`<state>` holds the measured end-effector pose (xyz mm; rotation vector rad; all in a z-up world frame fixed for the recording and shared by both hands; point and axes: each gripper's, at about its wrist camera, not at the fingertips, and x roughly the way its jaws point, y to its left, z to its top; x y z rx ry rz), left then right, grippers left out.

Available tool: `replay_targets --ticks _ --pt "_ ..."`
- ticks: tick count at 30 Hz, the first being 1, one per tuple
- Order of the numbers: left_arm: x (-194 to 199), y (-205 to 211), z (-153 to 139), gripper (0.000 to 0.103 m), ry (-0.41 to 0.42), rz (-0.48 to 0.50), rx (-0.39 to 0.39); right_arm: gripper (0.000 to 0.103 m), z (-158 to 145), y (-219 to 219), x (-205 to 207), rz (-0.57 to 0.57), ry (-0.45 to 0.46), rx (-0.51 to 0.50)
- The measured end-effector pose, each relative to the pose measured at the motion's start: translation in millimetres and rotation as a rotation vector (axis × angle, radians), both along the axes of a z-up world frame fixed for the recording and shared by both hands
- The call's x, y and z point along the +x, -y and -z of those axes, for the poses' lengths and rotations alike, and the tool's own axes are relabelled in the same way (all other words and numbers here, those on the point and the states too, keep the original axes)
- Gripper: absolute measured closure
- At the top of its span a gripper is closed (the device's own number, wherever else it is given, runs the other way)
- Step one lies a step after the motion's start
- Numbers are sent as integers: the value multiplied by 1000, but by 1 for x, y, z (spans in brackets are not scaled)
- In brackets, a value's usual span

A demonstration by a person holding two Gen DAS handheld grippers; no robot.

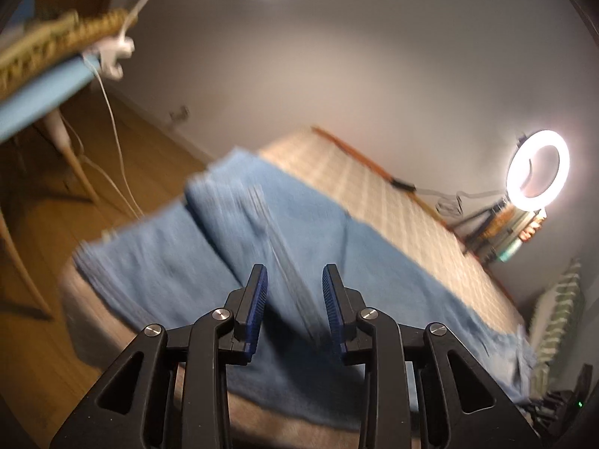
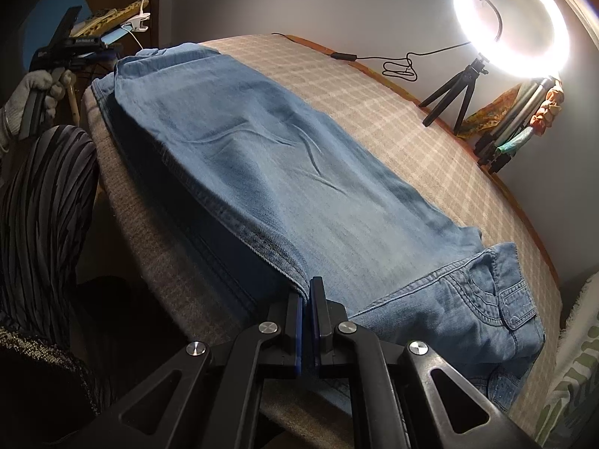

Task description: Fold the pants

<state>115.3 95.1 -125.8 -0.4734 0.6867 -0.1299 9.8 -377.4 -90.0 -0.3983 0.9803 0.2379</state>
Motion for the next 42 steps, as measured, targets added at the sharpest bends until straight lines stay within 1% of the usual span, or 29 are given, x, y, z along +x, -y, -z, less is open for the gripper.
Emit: replay_targets --ticks 2,3,4,8,10,12,13,14,15,17,18,20,22,25,27,29,30,31,32,33,34,35,37,38,39,40,41,42 --pt "16 3 -8 54 -14 -5 54 102 1 0 1 3 -3 4" --pt "24 6 -8 51 -21 12 74 102 1 -2 0 5 -5 5" --pt "38 15 -8 50 -47 36 119 102 1 -2 0 7 -7 7" --pt "71 38 11 50 -155 47 249 102 1 -1 1 12 -7 11" --pt "83 42 26 50 -206 31 291 102 1 -1 1 13 -6 14" --pt "88 40 37 50 -238 4 288 102 1 1 2 16 -8 19" --pt "89 37 44 51 -250 -6 271 102 1 1 2 16 -9 21" --pt "89 34 48 56 -247 -15 260 102 1 1 2 16 -10 22" --pt "85 32 49 61 -222 -31 266 102 1 1 2 17 -11 21" --pt "82 27 49 86 -206 -39 275 102 1 1 4 18 -13 20" --pt "80 22 49 93 -198 -38 249 102 2 1 4 20 -15 20" --pt "72 4 48 97 -185 -57 146 102 3 0 6 23 -17 18" --pt "56 -19 46 98 -152 -118 46 101 3 -1 7 25 -18 15" --pt "12 -57 52 98 -92 -245 -150 101 4 -1 7 28 -21 17" --pt "-5 -70 59 98 -80 -276 -210 101 5 1 8 29 -28 21" --pt "-10 -76 68 97 -100 -256 -250 101 8 1 10 27 -35 17" --pt "-10 -79 73 95 -111 -242 -277 101 9 1 11 28 -38 17" --pt "-12 -82 76 89 -98 -227 -324 102 9 0 13 28 -38 15" --pt "-12 -83 77 78 -87 -217 -345 102 9 0 13 28 -37 13" --pt "-11 -84 75 72 -79 -203 -362 101 9 0 14 29 -36 12" --pt "-8 -83 71 59 -73 -187 -364 101 9 0 14 31 -33 10" --pt "-2 -80 68 52 -75 -183 -350 101 9 1 14 32 -31 9" --pt "7 -76 61 52 -94 -184 -289 101 8 2 13 35 -28 7" --pt "14 -74 59 55 -107 -184 -258 102 8 2 13 36 -26 7" --pt "17 -75 57 56 -115 -189 -252 102 7 2 13 37 -24 6" --pt "22 -78 58 66 -124 -211 -261 101 6 2 12 38 -19 4" --pt "25 -83 60 89 -137 -226 -265 101 5 2 12 38 -15 1" --pt "29 -87 61 96 -149 -235 -265 101 4 2 11 37 -11 -3"
